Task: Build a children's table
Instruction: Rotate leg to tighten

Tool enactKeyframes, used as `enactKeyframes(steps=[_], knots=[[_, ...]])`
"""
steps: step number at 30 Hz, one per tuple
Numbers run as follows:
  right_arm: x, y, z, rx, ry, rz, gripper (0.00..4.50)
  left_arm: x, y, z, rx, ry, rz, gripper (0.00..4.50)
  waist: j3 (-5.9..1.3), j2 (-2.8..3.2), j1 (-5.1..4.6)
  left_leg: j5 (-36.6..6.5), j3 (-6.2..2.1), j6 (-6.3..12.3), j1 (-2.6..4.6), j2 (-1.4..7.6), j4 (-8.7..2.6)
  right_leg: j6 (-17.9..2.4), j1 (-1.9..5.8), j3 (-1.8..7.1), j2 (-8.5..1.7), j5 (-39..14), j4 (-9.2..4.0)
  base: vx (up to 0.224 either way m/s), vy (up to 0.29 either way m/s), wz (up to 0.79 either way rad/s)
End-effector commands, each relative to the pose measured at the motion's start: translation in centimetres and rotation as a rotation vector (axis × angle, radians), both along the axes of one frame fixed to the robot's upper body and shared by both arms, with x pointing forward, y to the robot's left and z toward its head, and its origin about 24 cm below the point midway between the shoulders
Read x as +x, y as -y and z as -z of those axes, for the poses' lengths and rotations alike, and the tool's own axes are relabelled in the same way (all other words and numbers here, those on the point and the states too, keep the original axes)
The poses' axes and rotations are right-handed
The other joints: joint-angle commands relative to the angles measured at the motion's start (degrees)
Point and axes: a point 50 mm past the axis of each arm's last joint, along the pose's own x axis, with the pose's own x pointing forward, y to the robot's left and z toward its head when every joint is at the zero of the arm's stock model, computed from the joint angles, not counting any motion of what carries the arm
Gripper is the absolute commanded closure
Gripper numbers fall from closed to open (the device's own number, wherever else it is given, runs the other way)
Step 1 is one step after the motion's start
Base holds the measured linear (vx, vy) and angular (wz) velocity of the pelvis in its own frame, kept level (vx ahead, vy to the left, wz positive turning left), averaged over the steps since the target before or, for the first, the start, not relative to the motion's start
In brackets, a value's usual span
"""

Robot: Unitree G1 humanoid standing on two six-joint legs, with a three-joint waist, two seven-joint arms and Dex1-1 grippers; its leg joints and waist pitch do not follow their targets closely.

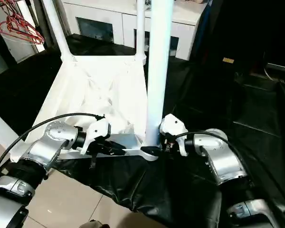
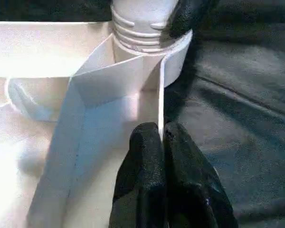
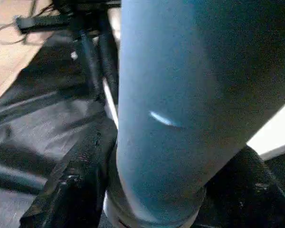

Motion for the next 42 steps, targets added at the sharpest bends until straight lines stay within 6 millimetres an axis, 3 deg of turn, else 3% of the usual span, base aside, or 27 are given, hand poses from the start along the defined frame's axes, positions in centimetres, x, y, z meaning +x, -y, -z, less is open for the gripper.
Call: enactKeyframes(steps=[1, 2, 3, 5, 6, 7, 10, 12, 14, 15, 19, 21, 27, 29, 32, 36, 38, 42], knots=[[0.3, -0.8, 1.4, 0.018, -0.024, 0.138, 2.04, 1.6, 0.6, -0.4, -0.010, 0.057, -0.177, 4.50, -3.29, -0.99, -0.31, -18.0, -1.77, 0.49, 1.60, 3.39, -4.39, -11.6, 1.82, 2.57, -4.18, -20.7, -4.68, 0.000, 0.000, 0.00], [0.4, -0.8, 1.5, 0.019, -0.023, 0.149, 2.12, 1.7, 0.6, -0.4, -0.010, 0.058, -0.184, 4.50, -3.24, -1.05, -0.48, -18.3, -1.85, 0.14, 1.54, 3.35, -4.51, -11.2, 1.91, 2.53, -4.18, -22.2, -4.81, 0.000, 0.000, 0.00], [0.9, -1.2, 2.2, 0.020, -0.026, 0.266, 2.25, 2.4, 1.3, -0.4, -0.006, 0.077, -0.261, 4.50, -3.25, -0.94, -0.47, -18.9, -1.98, -0.18, 1.61, 3.35, -4.55, -10.7, 1.88, 2.47, -4.24, -23.4, -4.95, 0.000, 0.000, 0.00], [1.4, -1.7, 3.0, 0.025, -0.044, 0.384, 2.37, 3.0, 2.2, -0.4, -0.003, 0.092, -0.344, 4.50, -2.97, -0.86, -0.94, -21.9, -2.03, -1.95, 2.20, 3.25, -4.68, -9.7, 1.10, 2.48, -4.03, -26.9, -5.49, 0.000, 0.000, 0.00], [1.5, -2.0, 3.2, 0.034, -0.051, 0.422, 2.37, 3.3, 2.6, -0.4, -0.005, 0.096, -0.380, 4.50, -2.99, -1.07, -0.97, -23.0, -2.19, -2.06, 2.32, 3.21, -4.70, -8.7, 1.30, 2.39, -4.27, -29.1, -5.88, 0.000, 0.000, 0.00], [1.8, -2.4, 3.3, 0.049, -0.066, 0.485, 2.37, 3.5, 3.3, -0.6, -0.016, 0.096, -0.407, 4.50, -2.96, -0.79, -0.86, -23.2, -2.31, -2.15, 2.39, 3.28, -4.72, -8.4, 1.21, 2.41, -4.36, -29.4, -5.96, 0.000, 0.000, 0.00], [2.7, -3.7, 3.5, 0.061, -0.078, 0.609, 2.37, 3.9, 5.3, -1.1, -0.050, 0.113, -0.456, 4.50, -3.03, -0.77, -1.20, -24.2, -2.45, -2.42, 2.20, 3.17, -4.96, -7.7, 1.29, 2.34, -4.27, -29.0, -6.14, 0.000, 0.000, 0.00], [3.0, -4.4, 3.2, 0.062, -0.054, 0.620, 2.37, 3.9, 6.2, -1.4, -0.066, 0.122, -0.444, 4.50, -3.14, -0.37, -1.31, -23.8, -2.46, -2.28, 2.15, 3.07, -4.99, -7.8, 1.31, 2.31, -4.25, -27.3, -6.16, 0.000, 0.000, 0.00], [3.2, -4.9, 2.8, 0.084, -0.037, 0.607, 2.37, 3.8, 6.7, -1.5, -0.070, 0.129, -0.414, 4.50, -3.26, -0.51, -1.31, -23.1, -2.38, -1.82, 1.98, 3.12, -5.07, -8.1, 1.53, 2.39, -4.19, -24.8, -6.05, 0.000, 0.000, 0.00], [3.3, -5.1, 2.6, 0.099, -0.032, 0.601, 1.91, 3.8, 6.8, -1.5, -0.069, 0.132, -0.399, 4.50, -3.33, -0.27, -1.21, -22.4, -2.34, -1.57, 1.90, 3.20, -5.07, -8.5, 1.61, 2.45, -4.19, -22.8, -5.85, 0.000, 0.000, 0.00], [3.2, -5.0, 2.0, 0.151, -0.045, 0.545, 1.74, 3.4, 6.4, -1.3, -0.070, 0.135, -0.327, 4.50, -3.48, -0.43, -1.25, -20.7, -2.18, -0.61, 1.55, 3.23, -5.05, -10.0, 2.04, 2.48, -4.11, -18.6, -5.28, 0.000, 0.000, 0.00], [3.1, -4.8, 2.0, 0.147, -0.044, 0.531, 1.43, 3.2, 6.2, -1.3, -0.074, 0.133, -0.302, 4.50, -3.58, -0.51, -1.32, -19.5, -2.07, 0.04, 1.43, 3.18, -4.93, -10.4, 2.19, 2.49, -4.16, -17.4, -5.14, 0.000, 0.000, 0.00], [2.7, -3.4, 1.5, 0.130, -0.041, 0.420, 0.88, 2.3, 4.9, -1.0, -0.084, 0.107, -0.199, 4.50, -3.61, -0.57, -1.20, -16.7, -1.89, 1.68, 1.17, 3.35, -4.69, -11.4, 2.48, 2.43, -4.21, -16.1, -4.89, 0.000, 0.000, 0.00], [2.3, -1.2, 1.0, 0.035, -0.007, 0.311, 0.80, 1.6, 3.6, -0.9, -0.077, 0.090, -0.114, 4.50, -3.69, -0.41, -1.04, -15.2, -1.77, 2.25, 1.14, 3.51, -4.58, -11.9, 2.46, 2.40, -4.05, -14.3, -4.60, 0.000, 0.000, 0.00], [2.0, -0.4, 0.9, -0.010, 0.013, 0.263, 0.48, 1.5, 3.0, -0.9, -0.074, 0.083, -0.089, 4.50, -3.92, -0.37, -0.98, -13.5, -1.67, 2.51, 1.08, 3.53, -4.38, -13.2, 2.58, 2.35, -3.91, -10.8, -4.06, 0.000, 0.000, 0.00], [1.3, 1.3, 0.2, -0.064, 0.005, 0.154, 0.48, 1.0, 1.7, -1.1, -0.072, 0.057, -0.021, 4.50, -4.05, -0.39, -0.42, -11.1, -1.39, 4.09, 1.06, 3.66, -3.95, -14.8, 2.61, 2.31, -3.79, -6.0, -3.36, 0.000, 0.000, 0.00], [1.3, 1.4, -0.1, -0.056, 0.007, 0.148, 0.48, 0.9, 1.4, -1.2, -0.067, 0.053, -0.006, 4.50, -3.93, -0.32, -0.25, -11.5, -1.34, 4.43, 1.05, 3.65, -3.94, -15.0, 2.56, 2.30, -3.88, -6.9, -3.53, 0.000, 0.000, 0.00], [1.1, 1.5, -0.5, -0.033, 0.003, 0.112, 0.48, 0.5, 0.8, -1.4, -0.064, 0.043, 0.026, 4.50, -3.79, -0.29, -0.05, -14.1, -1.45, 2.98, 1.25, 3.80, -4.23, -14.2, 2.41, 2.33, -3.98, -11.6, -3.94, 0.000, 0.000, 0.00]])
